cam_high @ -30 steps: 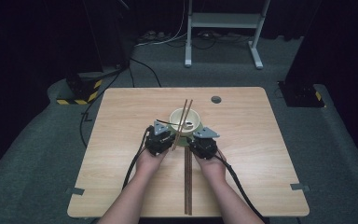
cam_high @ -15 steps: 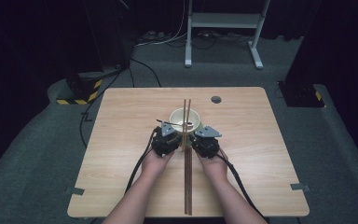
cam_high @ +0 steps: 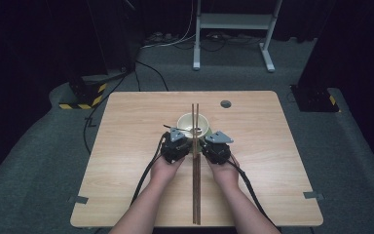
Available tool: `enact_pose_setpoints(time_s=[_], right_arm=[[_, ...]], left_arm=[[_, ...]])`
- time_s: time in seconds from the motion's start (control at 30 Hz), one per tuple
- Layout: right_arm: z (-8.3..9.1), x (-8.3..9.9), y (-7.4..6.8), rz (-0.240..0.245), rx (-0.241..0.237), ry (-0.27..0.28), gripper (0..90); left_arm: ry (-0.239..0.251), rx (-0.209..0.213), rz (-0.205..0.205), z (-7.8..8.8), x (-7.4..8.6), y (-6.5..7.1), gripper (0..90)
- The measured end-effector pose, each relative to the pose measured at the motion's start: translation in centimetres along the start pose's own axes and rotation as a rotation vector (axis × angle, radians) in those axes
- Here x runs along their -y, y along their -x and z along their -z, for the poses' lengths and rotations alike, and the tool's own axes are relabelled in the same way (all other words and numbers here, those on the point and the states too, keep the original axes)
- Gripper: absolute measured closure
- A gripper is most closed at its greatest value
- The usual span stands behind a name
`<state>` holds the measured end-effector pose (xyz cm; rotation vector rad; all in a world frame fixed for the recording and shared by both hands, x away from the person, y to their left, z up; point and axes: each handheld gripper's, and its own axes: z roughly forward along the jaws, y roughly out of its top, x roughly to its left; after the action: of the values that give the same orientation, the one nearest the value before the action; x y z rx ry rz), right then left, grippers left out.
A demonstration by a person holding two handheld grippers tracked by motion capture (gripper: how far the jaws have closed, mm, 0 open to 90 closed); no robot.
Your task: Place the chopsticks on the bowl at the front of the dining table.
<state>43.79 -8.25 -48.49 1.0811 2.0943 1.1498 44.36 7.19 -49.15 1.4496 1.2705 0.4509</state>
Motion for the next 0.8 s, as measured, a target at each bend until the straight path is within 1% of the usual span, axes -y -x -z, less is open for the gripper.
enact_pose_setpoints(time_s=[0.03,0.07,0.1,0.13,0.17,0.23,0.27,0.33,0.4,0.43,0.57,0.6,0.63,0.67,0.7,0.8], right_arm=[[0.1,-0.1,0.0,-0.005,0.0,0.008,75.1],[0.1,-0.1,0.0,-0.005,0.0,0.008,75.1],[0.1,-0.2,0.0,-0.003,0.001,0.023,76.2],[0.1,-0.2,0.0,-0.003,0.001,0.023,76.2],[0.1,-0.2,0.0,-0.01,-0.002,0.023,76.8],[0.0,-0.2,0.0,-0.013,-0.003,0.018,77.1],[-0.2,-0.2,0.0,-0.017,-0.001,0.005,77.3],[-0.3,-0.2,0.0,-0.018,-0.002,0.002,77.3],[-0.4,-0.2,0.0,-0.019,-0.005,0.003,77.2],[-0.3,-0.4,0.0,-0.019,-0.007,0.012,77.2],[-0.7,-0.5,-0.1,-0.012,-0.009,-0.003,77.2],[-0.7,-0.5,-0.1,-0.012,-0.009,-0.003,77.2],[-0.9,-0.5,-0.2,-0.023,-0.009,-0.004,77.2],[-0.9,-0.5,-0.2,-0.019,-0.014,-0.005,77.1],[-0.9,-0.4,-0.4,-0.016,-0.013,0.004,77.1],[-1.0,-0.4,-0.4,-0.011,-0.019,-0.002,77.0]], left_arm=[[0.016,-0.002,0.026,0.1,-0.3,-0.1,69.9],[0.016,-0.002,0.026,0.1,-0.3,-0.1,70.0],[0.029,-0.001,0.018,0.2,-0.4,0.0,70.1],[0.029,-0.001,0.018,0.2,-0.4,0.0,70.1],[0.041,-0.006,0.02,0.1,-0.4,0.1,70.2],[0.037,-0.008,0.012,0.1,-0.5,0.1,70.5],[0.04,-0.013,0.024,0.1,-0.5,0.1,70.6],[0.04,-0.011,0.025,0.0,-0.5,0.2,70.8],[0.033,-0.013,0.017,0.0,-0.4,0.2,70.9],[0.039,-0.012,0.029,-0.1,-0.4,0.2,71.3],[0.042,-0.013,0.031,-0.1,-0.4,0.2,71.6],[0.042,-0.011,0.032,-0.1,-0.4,0.2,71.6],[0.04,-0.009,0.031,-0.1,-0.4,0.2,71.7],[0.042,-0.006,0.026,-0.1,-0.4,0.2,71.8],[0.042,0.0,0.032,-0.1,-0.4,0.3,71.8],[0.043,0.008,0.04,-0.1,-0.3,0.3,72.1]])
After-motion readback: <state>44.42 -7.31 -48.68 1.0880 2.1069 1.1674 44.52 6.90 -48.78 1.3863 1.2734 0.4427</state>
